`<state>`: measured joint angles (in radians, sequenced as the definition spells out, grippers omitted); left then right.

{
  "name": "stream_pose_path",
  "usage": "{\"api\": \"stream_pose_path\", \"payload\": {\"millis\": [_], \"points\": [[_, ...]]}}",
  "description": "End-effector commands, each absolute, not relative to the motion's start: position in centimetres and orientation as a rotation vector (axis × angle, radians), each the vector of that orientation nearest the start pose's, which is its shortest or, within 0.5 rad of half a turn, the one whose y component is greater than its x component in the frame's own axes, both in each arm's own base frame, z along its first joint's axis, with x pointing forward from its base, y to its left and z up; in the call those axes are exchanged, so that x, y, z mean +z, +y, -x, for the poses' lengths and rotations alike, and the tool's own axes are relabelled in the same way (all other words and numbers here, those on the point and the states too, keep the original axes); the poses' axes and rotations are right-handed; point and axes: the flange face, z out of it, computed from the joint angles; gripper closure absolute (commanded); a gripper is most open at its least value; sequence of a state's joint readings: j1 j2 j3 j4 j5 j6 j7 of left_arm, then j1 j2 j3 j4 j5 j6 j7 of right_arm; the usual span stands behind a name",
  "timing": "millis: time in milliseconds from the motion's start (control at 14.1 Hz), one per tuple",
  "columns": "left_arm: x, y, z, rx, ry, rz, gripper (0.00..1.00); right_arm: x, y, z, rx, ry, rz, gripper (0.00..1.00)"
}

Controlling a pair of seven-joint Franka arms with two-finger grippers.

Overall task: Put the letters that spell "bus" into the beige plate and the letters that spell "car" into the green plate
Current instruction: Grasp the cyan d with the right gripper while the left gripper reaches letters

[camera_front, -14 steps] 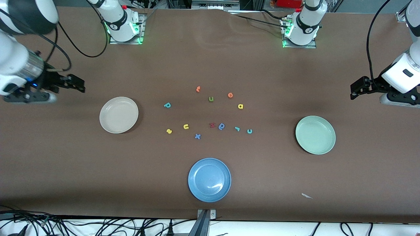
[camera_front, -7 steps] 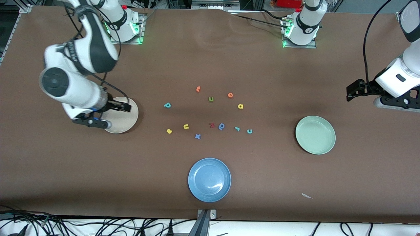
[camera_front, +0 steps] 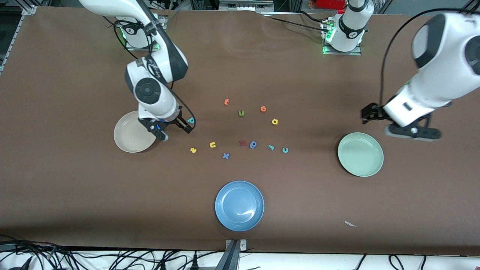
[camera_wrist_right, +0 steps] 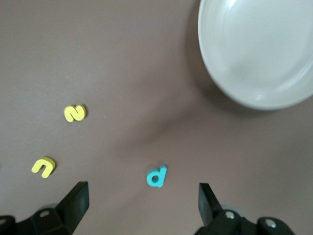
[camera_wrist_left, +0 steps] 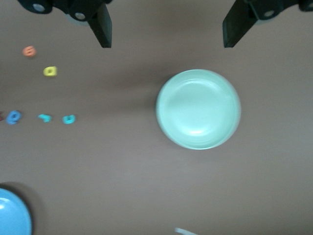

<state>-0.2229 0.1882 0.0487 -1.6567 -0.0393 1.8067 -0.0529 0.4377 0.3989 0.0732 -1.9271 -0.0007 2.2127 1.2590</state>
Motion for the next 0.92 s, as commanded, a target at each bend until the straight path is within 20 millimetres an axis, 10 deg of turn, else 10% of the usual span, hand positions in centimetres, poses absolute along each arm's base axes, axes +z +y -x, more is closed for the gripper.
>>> {"api": "stream_pose_path", "payload": {"millis": [0, 569, 853], "points": [[45.8, -15.5, -61.4, 0.099, 0.131, 3.202, 0.00, 24.2, 30.6, -51.0, 0.125, 1.303, 2.941, 0.13], [31.7, -29.5, -57.5, 0.100, 0.120, 3.247, 0.00, 18.8, 31.4, -47.8, 0.115, 1.305, 2.932, 0.36], [25.9, -32.8, -53.8, 0.057, 0.170, 3.252, 0.00, 17.9, 31.4, -48.0, 0.098, 1.302, 2.919, 0.39]]}}
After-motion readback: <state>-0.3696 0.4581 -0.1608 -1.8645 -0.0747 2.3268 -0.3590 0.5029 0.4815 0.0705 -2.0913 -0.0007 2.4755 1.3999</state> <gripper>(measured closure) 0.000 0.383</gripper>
